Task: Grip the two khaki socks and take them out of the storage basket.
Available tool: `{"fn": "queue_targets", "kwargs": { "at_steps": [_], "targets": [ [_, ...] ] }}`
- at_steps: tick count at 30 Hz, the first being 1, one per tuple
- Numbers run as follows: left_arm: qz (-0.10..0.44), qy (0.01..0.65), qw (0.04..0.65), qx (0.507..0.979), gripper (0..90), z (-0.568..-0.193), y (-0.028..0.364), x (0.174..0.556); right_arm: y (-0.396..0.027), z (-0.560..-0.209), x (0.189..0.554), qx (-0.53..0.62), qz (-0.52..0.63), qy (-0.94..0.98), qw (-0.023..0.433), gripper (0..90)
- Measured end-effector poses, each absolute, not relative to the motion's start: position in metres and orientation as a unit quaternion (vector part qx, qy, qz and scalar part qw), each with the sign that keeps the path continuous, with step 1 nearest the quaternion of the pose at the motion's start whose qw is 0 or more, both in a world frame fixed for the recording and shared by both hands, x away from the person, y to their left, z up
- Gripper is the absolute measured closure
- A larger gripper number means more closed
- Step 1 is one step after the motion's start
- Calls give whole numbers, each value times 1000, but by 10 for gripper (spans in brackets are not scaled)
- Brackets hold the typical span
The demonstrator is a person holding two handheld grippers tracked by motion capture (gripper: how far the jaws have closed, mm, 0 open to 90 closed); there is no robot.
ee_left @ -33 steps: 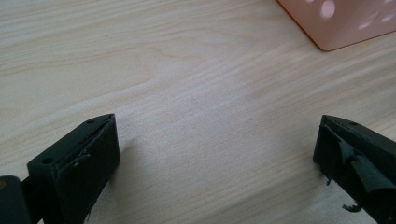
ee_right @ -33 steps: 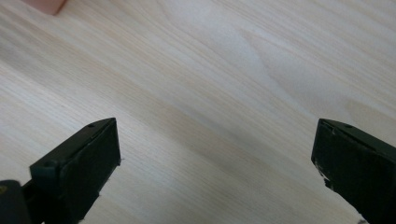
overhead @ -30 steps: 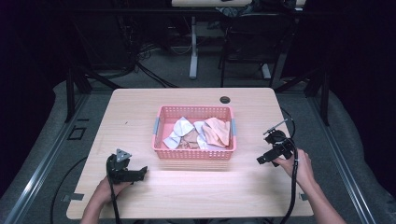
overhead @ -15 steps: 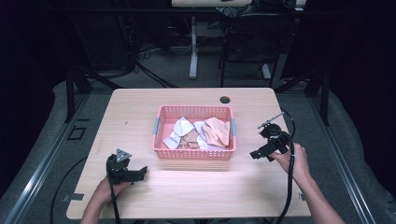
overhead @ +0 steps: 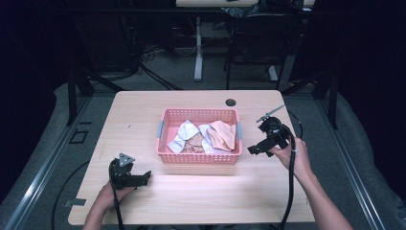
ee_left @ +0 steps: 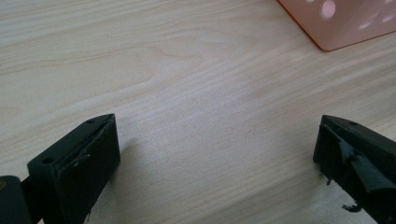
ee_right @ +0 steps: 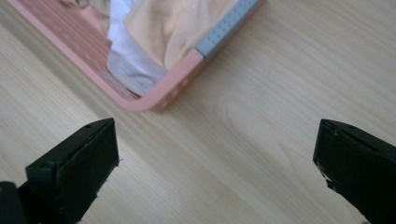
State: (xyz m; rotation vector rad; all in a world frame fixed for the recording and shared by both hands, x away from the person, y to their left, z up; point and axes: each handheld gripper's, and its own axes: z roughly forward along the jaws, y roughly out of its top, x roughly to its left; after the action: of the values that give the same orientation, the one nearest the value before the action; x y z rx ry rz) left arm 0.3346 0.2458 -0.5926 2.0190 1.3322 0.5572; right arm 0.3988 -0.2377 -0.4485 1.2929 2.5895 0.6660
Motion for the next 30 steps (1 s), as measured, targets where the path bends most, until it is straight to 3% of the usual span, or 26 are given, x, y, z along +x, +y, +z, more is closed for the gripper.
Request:
{"fn": "queue_targets", "kwargs": {
  "at_steps": [15, 18, 30],
  "targets": [
    [212, 508, 323, 770, 4, -593, 246, 335, -192, -427, 426, 409, 235, 878, 84, 17],
    [212, 508, 324, 770, 4, -593, 246, 335, -177, -424, 438, 403, 230, 882, 80, 91],
    [212, 508, 323, 770, 4, -593, 246, 335, -146, -440, 467, 405, 199, 889, 69, 181]
  ]
}}
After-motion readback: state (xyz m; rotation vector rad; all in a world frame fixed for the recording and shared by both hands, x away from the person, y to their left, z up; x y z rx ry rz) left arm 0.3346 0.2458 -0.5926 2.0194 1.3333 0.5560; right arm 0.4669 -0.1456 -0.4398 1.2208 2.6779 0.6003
